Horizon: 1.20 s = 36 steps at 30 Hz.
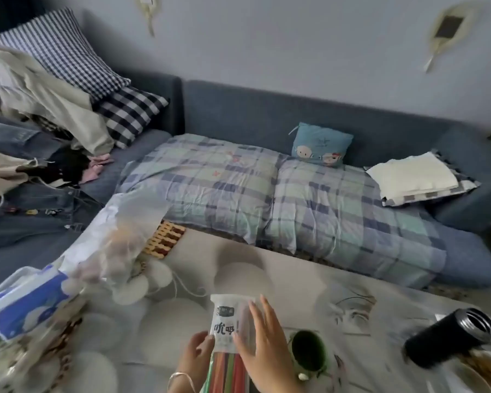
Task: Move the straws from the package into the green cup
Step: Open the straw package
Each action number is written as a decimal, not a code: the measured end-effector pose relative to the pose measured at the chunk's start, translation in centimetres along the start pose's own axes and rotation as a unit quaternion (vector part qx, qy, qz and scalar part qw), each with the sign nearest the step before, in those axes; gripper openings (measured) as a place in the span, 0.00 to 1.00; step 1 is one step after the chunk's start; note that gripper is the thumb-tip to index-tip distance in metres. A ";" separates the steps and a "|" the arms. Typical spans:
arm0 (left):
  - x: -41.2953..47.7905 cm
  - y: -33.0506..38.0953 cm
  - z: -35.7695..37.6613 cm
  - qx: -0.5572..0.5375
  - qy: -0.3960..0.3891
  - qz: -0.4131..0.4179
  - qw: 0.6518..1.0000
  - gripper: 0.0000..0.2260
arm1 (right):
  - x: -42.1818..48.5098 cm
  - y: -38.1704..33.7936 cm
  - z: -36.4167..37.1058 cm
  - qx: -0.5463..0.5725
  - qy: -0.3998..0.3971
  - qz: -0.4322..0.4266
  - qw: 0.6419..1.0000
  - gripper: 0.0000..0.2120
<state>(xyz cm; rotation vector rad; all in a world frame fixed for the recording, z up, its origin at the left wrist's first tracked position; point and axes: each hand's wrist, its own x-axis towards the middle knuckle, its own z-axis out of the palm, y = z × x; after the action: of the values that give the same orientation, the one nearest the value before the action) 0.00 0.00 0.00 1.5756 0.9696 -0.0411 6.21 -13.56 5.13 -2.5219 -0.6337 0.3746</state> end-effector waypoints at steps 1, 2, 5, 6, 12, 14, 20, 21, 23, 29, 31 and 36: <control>1.3 -0.8 0.8 -0.021 0.010 0.014 1.000 0.17 | 0.4 0.8 1.9 0.014 -0.013 0.011 1.000 0.50; 2.2 -1.4 1.4 -0.025 0.016 0.004 1.000 0.18 | 0.7 1.2 3.5 0.017 -0.011 0.010 1.000 0.50; 5.9 -3.9 3.2 -0.049 0.032 0.035 0.998 0.19 | 2.4 3.6 8.5 0.029 -0.010 0.007 1.000 0.52; 6.6 -4.6 3.6 -0.057 0.033 0.046 0.997 0.18 | 2.7 4.3 9.6 0.026 -0.014 0.005 1.000 0.52; 9.8 -6.3 4.6 -0.116 0.003 0.101 0.988 0.15 | 4.4 7.0 14.6 0.053 0.001 -0.024 0.998 0.46; 10.8 -6.7 4.9 -0.124 0.000 0.101 0.987 0.17 | 4.2 7.3 15.4 0.072 0.013 -0.032 0.997 0.44; 10.8 -5.7 4.1 -0.104 -0.037 0.142 0.984 0.31 | 3.1 7.4 15.5 0.154 0.034 -0.058 0.986 0.42; 10.1 -5.6 3.8 -0.115 -0.047 0.153 0.980 0.32 | 2.5 7.3 15.4 0.171 0.039 -0.064 0.982 0.42; 7.4 -4.8 3.1 -0.149 -0.063 0.171 0.972 0.24 | 0.8 6.4 14.5 0.200 0.044 -0.066 0.977 0.40; -2.4 -3.3 0.9 -0.180 -0.110 0.219 0.953 0.25 | -7.3 2.5 9.5 0.261 0.079 -0.108 0.956 0.26; -5.6 -3.0 0.2 -0.183 -0.126 0.236 0.946 0.27 | -9.9 1.5 8.1 0.271 0.090 -0.128 0.950 0.26; -13.9 -4.1 -1.0 -0.173 -0.191 0.258 0.931 0.29 | -16.8 -1.0 6.1 0.317 0.096 -0.135 0.934 0.31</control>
<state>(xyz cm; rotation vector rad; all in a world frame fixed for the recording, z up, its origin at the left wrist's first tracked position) -11.91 -7.11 4.35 1.3782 0.2223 0.1760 -10.75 -18.76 2.85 -1.7997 -0.6441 0.1857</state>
